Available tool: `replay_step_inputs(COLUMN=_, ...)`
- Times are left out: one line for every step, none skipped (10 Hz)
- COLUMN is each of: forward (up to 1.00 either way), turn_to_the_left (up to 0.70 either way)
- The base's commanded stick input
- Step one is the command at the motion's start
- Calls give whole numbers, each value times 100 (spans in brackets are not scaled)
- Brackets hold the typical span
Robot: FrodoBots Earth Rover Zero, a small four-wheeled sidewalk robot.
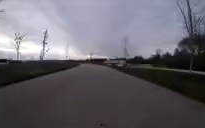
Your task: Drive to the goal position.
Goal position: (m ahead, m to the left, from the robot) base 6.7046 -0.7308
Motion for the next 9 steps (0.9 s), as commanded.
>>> replay_step_inputs(forward=100, turn_to_the_left=0)
replay_step_inputs(forward=100, turn_to_the_left=0)
replay_step_inputs(forward=100, turn_to_the_left=0)
replay_step_inputs(forward=100, turn_to_the_left=0)
replay_step_inputs(forward=100, turn_to_the_left=0)
replay_step_inputs(forward=100, turn_to_the_left=0)
replay_step_inputs(forward=100, turn_to_the_left=0)
replay_step_inputs(forward=100, turn_to_the_left=0)
replay_step_inputs(forward=100, turn_to_the_left=0)
